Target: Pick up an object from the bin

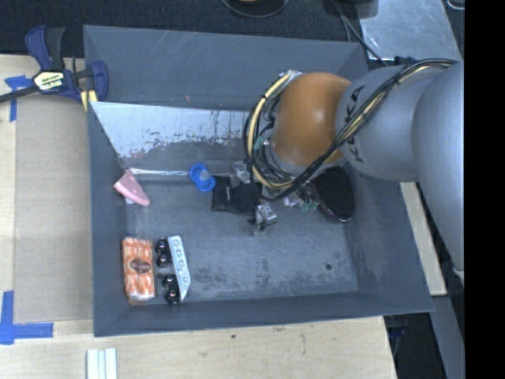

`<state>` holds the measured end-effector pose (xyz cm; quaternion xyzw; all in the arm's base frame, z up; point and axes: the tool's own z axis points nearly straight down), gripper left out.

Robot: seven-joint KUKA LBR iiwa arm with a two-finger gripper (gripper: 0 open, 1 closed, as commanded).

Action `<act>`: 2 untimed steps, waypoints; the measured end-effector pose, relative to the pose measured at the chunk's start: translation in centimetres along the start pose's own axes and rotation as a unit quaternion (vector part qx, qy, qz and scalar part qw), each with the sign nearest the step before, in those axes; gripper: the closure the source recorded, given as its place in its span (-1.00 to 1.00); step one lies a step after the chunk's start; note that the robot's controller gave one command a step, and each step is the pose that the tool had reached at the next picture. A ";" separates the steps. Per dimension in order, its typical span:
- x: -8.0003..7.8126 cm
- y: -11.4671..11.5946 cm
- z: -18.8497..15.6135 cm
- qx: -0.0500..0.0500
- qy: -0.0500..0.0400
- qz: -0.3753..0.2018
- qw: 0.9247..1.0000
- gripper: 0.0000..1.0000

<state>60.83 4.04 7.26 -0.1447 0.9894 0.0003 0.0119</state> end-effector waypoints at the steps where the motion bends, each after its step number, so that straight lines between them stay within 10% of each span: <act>1: -1.3 0.7 0.2 -0.002 0.006 -0.082 0.997 -1.00; 2: -1.3 -1.1 0.1 0.000 -0.003 -0.010 1.000 1.00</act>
Offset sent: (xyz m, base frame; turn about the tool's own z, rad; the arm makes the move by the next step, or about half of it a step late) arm 0.0136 -0.0068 -0.0023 -0.0203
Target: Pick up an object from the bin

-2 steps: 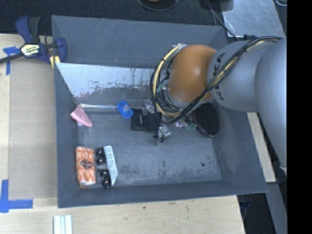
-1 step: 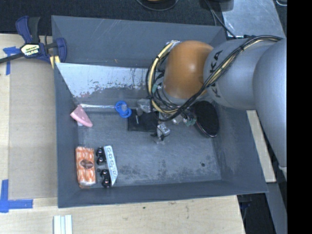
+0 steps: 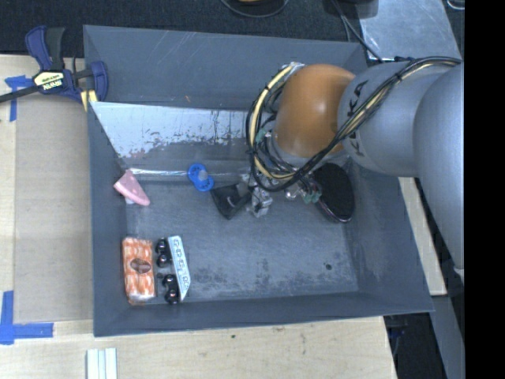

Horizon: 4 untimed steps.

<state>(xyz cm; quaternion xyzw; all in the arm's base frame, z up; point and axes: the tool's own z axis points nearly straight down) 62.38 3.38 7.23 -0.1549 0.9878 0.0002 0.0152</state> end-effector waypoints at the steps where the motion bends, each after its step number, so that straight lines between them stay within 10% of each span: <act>1: 0.0 0.0 0.0 0.000 0.000 0.000 1.000 1.00; 3: 0.8 0.1 0.0 0.000 -0.004 -0.014 1.000 1.00; 4: 0.6 0.6 -8.4 0.000 -0.003 0.008 1.000 1.00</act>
Offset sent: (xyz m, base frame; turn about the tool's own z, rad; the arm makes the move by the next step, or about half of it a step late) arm -0.0104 0.0055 -0.0023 -0.0029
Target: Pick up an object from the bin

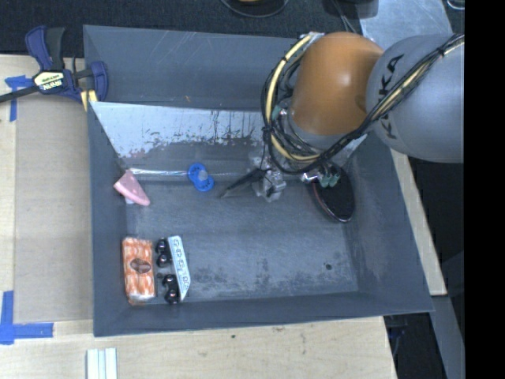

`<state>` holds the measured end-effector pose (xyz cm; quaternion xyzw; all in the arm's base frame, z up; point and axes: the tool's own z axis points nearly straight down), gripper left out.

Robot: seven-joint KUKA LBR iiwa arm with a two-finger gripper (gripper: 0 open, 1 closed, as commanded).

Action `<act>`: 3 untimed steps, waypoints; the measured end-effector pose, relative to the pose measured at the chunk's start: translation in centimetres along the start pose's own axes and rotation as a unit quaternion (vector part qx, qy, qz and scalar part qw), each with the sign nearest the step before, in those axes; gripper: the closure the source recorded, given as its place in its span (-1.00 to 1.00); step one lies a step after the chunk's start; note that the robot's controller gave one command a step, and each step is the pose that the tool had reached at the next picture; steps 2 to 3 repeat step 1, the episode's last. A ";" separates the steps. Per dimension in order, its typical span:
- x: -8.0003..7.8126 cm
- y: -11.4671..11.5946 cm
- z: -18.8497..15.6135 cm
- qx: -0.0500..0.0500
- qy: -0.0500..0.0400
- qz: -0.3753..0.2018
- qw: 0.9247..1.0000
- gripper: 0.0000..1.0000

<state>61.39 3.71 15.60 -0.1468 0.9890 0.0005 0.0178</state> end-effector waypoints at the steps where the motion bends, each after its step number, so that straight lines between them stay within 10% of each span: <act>1: -0.7 1.0 4.8 0.001 -0.005 -0.012 1.000 1.00; 3: -0.7 1.0 4.8 0.001 -0.005 -0.012 1.000 1.00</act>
Offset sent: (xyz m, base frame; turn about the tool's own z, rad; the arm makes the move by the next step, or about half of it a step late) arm -0.0048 0.0027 0.0196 -0.0004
